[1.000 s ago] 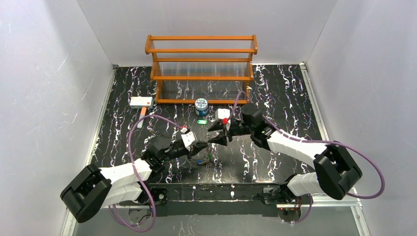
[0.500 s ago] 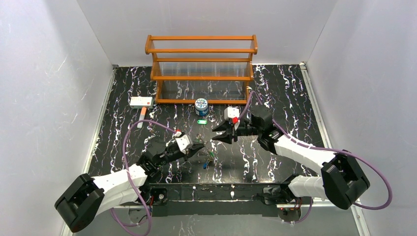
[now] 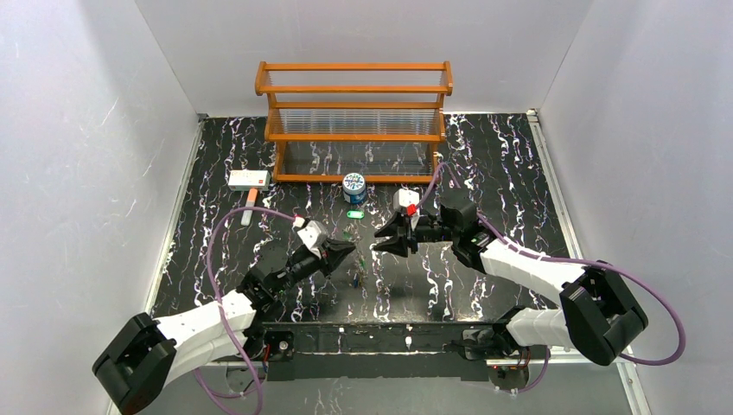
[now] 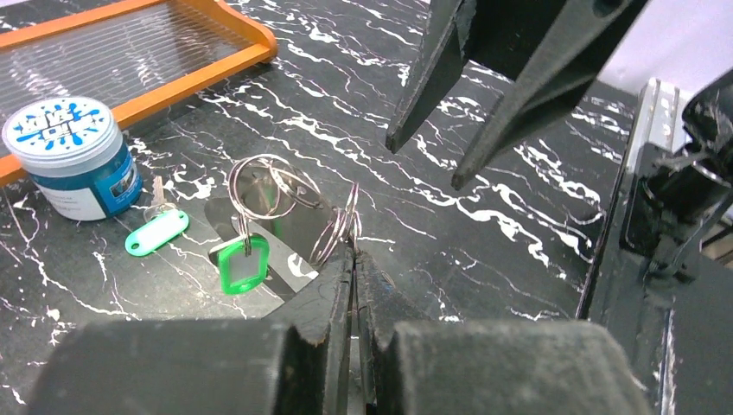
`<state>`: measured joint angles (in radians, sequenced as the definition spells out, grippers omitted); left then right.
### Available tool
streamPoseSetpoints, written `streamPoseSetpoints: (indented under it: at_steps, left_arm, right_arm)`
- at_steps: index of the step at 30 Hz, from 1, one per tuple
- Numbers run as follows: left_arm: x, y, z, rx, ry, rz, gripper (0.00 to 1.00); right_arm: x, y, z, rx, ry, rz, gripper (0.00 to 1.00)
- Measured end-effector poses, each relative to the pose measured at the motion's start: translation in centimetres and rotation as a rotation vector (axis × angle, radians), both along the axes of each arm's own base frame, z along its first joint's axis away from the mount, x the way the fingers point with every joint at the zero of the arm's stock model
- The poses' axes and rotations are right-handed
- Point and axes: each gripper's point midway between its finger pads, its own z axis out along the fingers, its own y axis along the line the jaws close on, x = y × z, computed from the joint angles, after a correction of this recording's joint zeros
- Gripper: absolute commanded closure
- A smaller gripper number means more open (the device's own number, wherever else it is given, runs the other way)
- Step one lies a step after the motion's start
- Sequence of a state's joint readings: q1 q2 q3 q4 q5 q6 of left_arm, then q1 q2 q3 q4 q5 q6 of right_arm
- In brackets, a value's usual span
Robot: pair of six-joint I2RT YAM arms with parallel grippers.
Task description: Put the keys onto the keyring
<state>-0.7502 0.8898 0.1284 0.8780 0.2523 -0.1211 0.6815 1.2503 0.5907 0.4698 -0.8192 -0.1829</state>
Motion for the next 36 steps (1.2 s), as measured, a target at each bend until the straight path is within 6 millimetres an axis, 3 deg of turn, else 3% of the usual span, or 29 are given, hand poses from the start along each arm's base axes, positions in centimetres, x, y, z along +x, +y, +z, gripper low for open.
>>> streamPoseSetpoints:
  at_steps: [6,11,15,20,24,28,36]
  left_arm:
    - [1.1,-0.3,0.8,-0.034,0.071,0.050,1.00]
    - [2.8,-2.1,3.2,-0.030,0.093,0.045,1.00]
    - [3.9,-4.1,4.9,-0.006,0.096,0.000,1.00]
    - [4.7,-5.9,4.8,0.028,0.156,-0.067,1.00]
    - [4.8,-5.4,3.7,0.034,0.231,-0.072,1.00]
    - [3.4,-5.0,3.0,0.017,0.324,-0.103,1.00]
    - [-0.2,-4.3,5.0,-0.092,0.415,-0.182,1.00]
  right_arm:
    - [0.9,0.1,0.1,0.002,0.047,-0.066,0.36]
    - [2.4,-0.2,-0.1,-0.006,0.108,-0.159,0.14]
    - [4.0,-0.7,-0.1,-0.005,0.144,-0.261,0.05]
    - [6.3,-1.3,1.0,0.021,0.203,-0.396,0.02]
    - [7.2,-1.4,2.0,0.043,0.249,-0.450,0.01]
    - [7.8,-1.3,3.0,0.067,0.298,-0.486,0.01]
    - [8.4,-1.0,4.8,0.098,0.381,-0.529,0.01]
